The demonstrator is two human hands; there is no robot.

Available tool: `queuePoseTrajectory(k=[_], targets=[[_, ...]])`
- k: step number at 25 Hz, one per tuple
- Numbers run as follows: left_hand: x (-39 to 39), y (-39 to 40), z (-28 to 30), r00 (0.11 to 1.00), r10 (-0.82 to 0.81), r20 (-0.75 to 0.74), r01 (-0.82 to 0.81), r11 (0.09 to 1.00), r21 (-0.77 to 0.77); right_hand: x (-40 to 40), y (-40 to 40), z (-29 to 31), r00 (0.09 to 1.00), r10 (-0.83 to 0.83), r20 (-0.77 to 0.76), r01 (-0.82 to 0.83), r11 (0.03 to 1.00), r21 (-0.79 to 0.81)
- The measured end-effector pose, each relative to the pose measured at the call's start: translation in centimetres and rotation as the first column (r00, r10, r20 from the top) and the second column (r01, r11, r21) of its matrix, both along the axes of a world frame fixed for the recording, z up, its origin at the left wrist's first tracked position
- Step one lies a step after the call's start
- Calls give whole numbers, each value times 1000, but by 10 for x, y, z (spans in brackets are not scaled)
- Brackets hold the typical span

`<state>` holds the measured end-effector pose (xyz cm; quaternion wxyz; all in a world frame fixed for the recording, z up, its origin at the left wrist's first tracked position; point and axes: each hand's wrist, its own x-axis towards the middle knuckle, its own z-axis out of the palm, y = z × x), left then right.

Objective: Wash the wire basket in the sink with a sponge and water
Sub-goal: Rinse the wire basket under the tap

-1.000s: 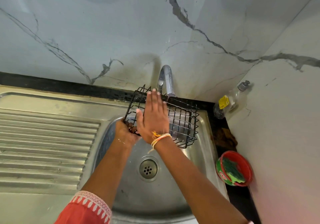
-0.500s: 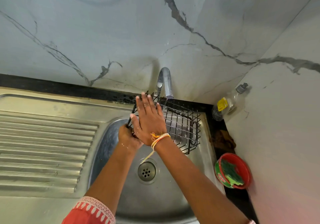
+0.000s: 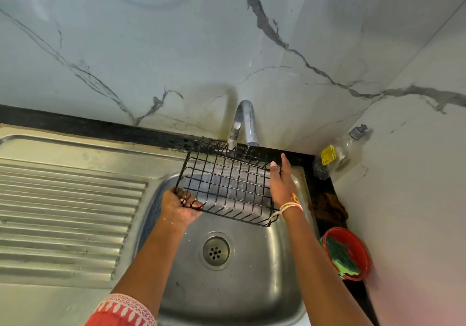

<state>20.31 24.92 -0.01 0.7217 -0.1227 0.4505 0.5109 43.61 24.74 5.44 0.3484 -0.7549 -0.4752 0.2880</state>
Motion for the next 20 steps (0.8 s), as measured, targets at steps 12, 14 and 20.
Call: queuePoseTrajectory(k=[12, 14, 20], targets=[[3, 3, -18, 999, 33, 17, -32, 999, -38, 1, 10, 26, 618, -160, -770, 39, 984, -174], [-5, 6, -18, 987, -130, -100, 117, 986, -121, 8, 16, 40, 731, -207, -651, 76, 972, -223], [16, 3, 36, 622, -464, -631, 524, 845, -106, 1, 10, 60, 924, -221, -312, 100, 928, -359]])
